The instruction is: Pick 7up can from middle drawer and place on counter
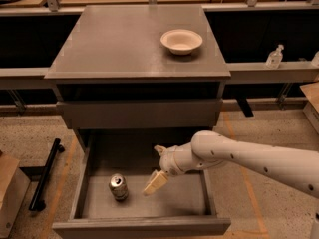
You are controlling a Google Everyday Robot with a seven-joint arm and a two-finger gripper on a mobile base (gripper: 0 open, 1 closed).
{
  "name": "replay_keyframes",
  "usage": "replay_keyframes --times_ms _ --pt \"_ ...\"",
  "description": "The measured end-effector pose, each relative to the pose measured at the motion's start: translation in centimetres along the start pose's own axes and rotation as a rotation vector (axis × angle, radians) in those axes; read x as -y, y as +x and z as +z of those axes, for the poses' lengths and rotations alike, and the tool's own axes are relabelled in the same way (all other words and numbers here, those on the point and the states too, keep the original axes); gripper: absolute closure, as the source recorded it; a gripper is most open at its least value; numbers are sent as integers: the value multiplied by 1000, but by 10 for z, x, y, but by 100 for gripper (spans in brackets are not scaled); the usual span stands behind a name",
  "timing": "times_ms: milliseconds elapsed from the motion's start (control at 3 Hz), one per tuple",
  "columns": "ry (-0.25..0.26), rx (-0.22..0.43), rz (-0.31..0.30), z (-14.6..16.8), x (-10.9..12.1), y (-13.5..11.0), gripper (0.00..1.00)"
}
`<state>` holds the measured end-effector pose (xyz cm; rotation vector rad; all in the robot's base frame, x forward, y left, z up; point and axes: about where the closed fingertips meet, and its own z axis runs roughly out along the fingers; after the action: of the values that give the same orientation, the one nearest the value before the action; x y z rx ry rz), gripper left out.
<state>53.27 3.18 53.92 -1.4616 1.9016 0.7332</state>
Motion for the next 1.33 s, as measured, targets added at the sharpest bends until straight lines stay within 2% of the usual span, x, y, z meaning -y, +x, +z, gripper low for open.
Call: replay_keyframes --times_ms 667,1000,1333 --pt "6 -15 13 5 2 8 0" --pt "-14 12 -6 32 4 8 0" --pt "-64 57 -17 72 6 12 0"
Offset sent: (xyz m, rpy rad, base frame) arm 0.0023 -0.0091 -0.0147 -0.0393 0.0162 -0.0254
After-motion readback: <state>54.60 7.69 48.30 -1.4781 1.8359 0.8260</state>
